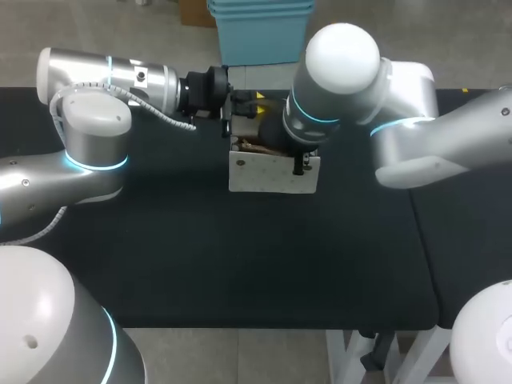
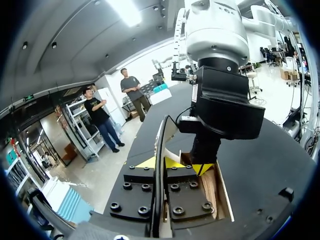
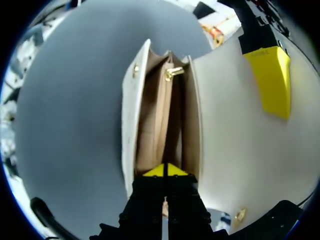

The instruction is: Pick up the bag, open it, inspect its contents, close it, and place it on the opposite side

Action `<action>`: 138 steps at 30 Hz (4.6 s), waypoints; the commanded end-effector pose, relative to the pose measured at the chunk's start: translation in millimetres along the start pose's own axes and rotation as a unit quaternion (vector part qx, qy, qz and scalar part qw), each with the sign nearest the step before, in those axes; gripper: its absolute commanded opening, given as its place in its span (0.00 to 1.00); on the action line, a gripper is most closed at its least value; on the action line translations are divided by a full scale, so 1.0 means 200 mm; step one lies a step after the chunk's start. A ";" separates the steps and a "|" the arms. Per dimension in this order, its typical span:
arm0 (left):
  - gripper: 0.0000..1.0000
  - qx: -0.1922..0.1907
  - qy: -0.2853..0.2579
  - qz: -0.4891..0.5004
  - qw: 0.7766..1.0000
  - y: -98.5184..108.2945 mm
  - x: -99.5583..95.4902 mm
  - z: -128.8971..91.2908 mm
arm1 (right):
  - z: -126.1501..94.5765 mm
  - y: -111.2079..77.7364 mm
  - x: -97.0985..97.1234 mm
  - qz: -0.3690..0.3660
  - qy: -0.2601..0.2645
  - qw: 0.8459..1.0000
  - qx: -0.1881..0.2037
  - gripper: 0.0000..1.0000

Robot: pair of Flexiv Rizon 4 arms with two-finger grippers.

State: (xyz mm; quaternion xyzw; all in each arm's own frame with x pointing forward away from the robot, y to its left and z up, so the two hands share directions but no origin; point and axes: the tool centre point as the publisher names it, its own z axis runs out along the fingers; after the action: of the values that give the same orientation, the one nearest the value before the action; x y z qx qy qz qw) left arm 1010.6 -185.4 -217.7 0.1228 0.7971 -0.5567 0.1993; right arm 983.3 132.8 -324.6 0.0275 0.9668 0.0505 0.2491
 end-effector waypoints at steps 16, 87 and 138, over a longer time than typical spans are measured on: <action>0.00 0.005 0.010 0.007 1.000 0.02 -0.06 0.03 | 0.11 0.02 -0.03 0.007 0.069 0.998 0.011 0.48; 0.00 -0.001 0.014 0.015 1.000 0.03 -0.08 0.04 | -0.17 0.03 -0.11 0.010 -0.016 1.000 -0.003 0.39; 0.00 0.055 0.037 -0.004 0.998 0.35 -0.12 0.18 | -0.30 -0.06 0.33 0.027 -0.157 0.987 0.004 0.00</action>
State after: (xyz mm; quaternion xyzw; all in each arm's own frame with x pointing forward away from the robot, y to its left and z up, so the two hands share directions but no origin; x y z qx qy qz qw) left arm 1062.1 -194.2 -269.5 0.1426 0.7842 -0.5824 0.1594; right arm 895.3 121.7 -288.0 0.0626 0.9295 0.0402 0.3612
